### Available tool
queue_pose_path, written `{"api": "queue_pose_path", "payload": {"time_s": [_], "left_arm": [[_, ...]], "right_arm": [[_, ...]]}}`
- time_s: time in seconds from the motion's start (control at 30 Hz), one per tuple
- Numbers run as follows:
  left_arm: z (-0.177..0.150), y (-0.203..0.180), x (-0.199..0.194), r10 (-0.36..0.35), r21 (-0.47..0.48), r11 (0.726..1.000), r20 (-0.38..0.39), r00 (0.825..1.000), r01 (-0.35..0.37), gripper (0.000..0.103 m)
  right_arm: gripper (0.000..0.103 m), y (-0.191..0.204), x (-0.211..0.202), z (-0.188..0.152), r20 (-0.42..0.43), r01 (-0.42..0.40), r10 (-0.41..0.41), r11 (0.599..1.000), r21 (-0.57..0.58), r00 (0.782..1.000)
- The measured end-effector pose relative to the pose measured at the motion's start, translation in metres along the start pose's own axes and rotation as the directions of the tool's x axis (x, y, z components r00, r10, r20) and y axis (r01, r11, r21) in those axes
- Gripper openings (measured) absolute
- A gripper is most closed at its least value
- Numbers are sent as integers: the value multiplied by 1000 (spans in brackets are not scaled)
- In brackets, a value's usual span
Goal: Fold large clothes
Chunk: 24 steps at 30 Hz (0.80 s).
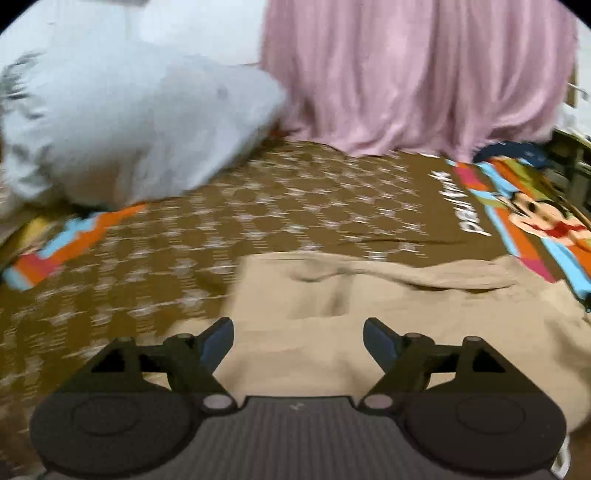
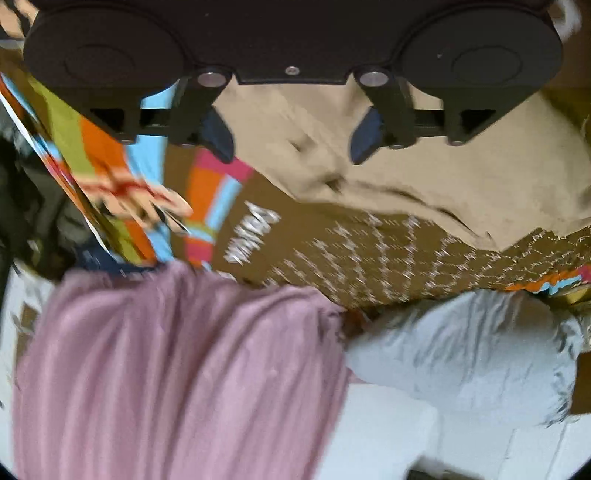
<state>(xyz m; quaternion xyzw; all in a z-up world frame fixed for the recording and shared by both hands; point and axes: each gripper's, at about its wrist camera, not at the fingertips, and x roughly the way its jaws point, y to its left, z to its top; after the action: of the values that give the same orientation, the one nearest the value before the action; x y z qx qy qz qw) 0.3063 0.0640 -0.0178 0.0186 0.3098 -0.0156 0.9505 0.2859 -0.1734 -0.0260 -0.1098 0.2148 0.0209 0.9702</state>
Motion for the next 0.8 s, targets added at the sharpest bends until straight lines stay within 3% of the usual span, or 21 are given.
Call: {"api": "queue_pose_path", "payload": {"time_s": [0.07, 0.2, 0.3, 0.4, 0.53, 0.7, 0.8], "left_arm": [[-1, -22, 26, -44, 26, 999, -23, 999, 45, 82], [-25, -33, 70, 3, 51, 999, -123, 992, 3, 82], [-46, -30, 86, -8, 45, 999, -153, 988, 15, 82], [-51, -35, 86, 11, 82, 997, -141, 990, 1, 81], [-52, -33, 90, 15, 65, 998, -131, 991, -7, 84], [-49, -20, 77, -4, 7, 1000, -126, 992, 5, 85], [-45, -8, 44, 9, -32, 999, -107, 994, -12, 91]], "right_arm": [[76, 22, 29, 4, -2, 17, -17, 1000, -24, 1000], [72, 46, 72, -5, -94, 13, -20, 996, -83, 995], [72, 56, 88, -27, -157, -13, -8, 991, -133, 988], [72, 59, 100, -46, -214, -44, 20, 993, -107, 977], [74, 55, 109, -52, -228, -53, 38, 997, -60, 973], [79, 52, 104, -50, -213, -45, 34, 998, -45, 976], [78, 39, 84, -43, -157, -49, 51, 999, 14, 986]]}}
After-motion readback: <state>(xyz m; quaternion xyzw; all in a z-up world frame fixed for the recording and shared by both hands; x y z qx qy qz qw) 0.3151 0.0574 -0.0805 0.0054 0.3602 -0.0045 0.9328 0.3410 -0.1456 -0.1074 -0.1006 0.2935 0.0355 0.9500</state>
